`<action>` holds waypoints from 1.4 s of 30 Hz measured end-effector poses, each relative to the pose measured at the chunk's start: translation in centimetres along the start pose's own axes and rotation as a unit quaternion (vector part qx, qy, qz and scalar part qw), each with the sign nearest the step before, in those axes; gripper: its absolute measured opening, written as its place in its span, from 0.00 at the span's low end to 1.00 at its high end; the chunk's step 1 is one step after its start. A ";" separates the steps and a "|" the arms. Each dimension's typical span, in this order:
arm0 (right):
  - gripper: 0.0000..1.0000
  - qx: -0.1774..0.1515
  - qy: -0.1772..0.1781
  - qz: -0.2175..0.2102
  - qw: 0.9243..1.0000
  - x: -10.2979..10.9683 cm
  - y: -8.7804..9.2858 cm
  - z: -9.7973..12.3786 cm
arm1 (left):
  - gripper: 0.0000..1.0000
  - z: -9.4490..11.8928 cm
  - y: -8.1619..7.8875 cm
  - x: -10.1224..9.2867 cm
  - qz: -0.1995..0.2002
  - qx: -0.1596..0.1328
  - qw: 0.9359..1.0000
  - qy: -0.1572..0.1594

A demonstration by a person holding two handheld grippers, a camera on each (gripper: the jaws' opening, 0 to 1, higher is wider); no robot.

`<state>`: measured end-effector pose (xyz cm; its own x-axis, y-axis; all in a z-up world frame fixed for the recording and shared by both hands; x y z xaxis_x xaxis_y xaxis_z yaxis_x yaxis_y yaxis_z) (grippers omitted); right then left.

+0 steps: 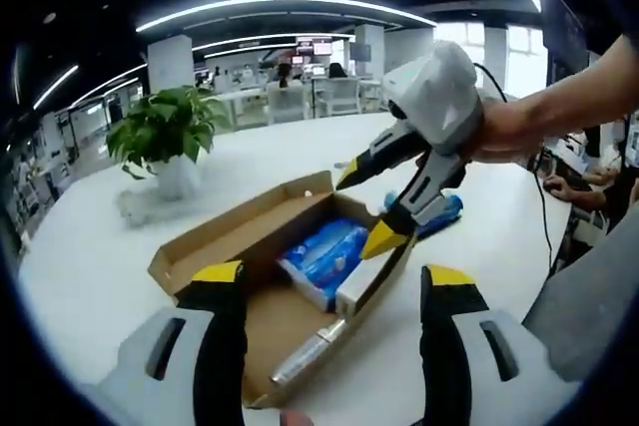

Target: Operate the shoe box by opening the lid, removing the specified soft item, and placing it in the target area until the item is outside and the box remains undamaged.

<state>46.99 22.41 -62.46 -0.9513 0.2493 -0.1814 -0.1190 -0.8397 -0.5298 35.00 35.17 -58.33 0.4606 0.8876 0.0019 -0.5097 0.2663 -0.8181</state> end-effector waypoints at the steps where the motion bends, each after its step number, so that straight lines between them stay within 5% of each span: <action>1: 0.63 0.002 -0.001 0.004 1.000 0.0 0.0 -0.1 | 0.69 0.0 0.0 0.0 0.000 0.000 1.000 -0.001; 13: 0.63 0.053 -0.020 0.081 0.995 -1.2 -0.5 -2.8 | 0.69 0.2 0.1 0.0 0.006 -0.003 1.000 -0.001; 25: 0.62 0.078 -0.058 0.108 0.989 -1.1 -0.4 -5.5 | 0.69 0.0 0.1 -0.2 -0.002 0.002 1.000 0.001; 42: 0.61 0.140 -0.093 0.172 0.971 -0.5 1.0 -9.4 | 0.69 -0.3 0.5 0.0 -0.002 0.014 1.000 -0.001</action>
<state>49.99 25.97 -70.65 -0.9804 -0.1375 -0.1414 0.1658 -0.9628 -0.2135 34.91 35.18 -58.90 0.4604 0.8877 0.0066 -0.5285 0.2801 -0.8014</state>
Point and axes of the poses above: the point that each gripper's makers call its tool centre point, and the gripper's own axes: z roughly backward along the fingers, x roughly to its left, y roughly out of its underside, the point moved 7 cm from there along z, roughly backward along the fingers, and after that the axes turned 8 degrees about x, right-handed, at the moved point
